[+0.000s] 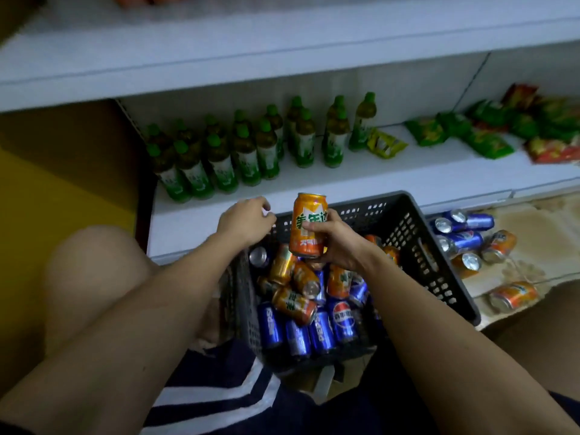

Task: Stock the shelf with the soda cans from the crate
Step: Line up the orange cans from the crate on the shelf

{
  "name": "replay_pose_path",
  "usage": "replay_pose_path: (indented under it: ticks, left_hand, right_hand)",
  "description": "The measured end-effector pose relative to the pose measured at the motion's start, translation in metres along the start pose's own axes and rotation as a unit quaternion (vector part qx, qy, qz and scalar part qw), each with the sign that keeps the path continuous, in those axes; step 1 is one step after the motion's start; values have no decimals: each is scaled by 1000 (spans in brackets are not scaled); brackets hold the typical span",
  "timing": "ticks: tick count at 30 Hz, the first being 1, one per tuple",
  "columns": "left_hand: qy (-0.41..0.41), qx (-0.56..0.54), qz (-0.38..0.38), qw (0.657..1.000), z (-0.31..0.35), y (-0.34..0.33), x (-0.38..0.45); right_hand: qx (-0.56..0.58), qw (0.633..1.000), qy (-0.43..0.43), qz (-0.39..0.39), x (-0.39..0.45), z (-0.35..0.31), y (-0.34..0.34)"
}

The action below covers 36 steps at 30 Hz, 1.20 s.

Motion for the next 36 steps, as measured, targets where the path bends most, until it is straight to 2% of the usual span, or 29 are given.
replay_pose_path:
  ticks: [2,6,10,12,15,22,29,36]
  left_hand:
    - [-55,32,76,995,7,42,9]
    - [-151,115,223,956,18,127,19]
    - [-206,165,308,914,13,191,28]
    - [-212,186,327,902,8,210,36]
    - [-173,200,297,917,-5,228,53]
    - [-79,178,145,970,-34,244,88]
    - [-70,160,121,977,-44,237,98]
    - [-69,147,100,982,-46,236,99]
  right_hand:
    - [17,999,35,-7,-4,-30,-15]
    - [25,994,101,-20,-14,-92,-53]
    - [-54,983,168,-58,-27,-152,-92]
    - [-90,975,193,-64,-33,-177,-109]
    - [-131,965,221,-56,-36,-207,-132]
    - [-202,937,284,6,-15,-267,-168]
    - [-213,910,350,62,47,-324,-196]
    - [-230,887,375,140,126,-374,-209]
Point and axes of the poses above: each hand's wrist, its own x-axis towards the middle knuckle, its own y-axis out of the back of the hand, z = x × y, the point moved 3 cm from there along x, towards the middle knuckle, and after that the axes turned 1 degree about -y, right-handed, at the moved point
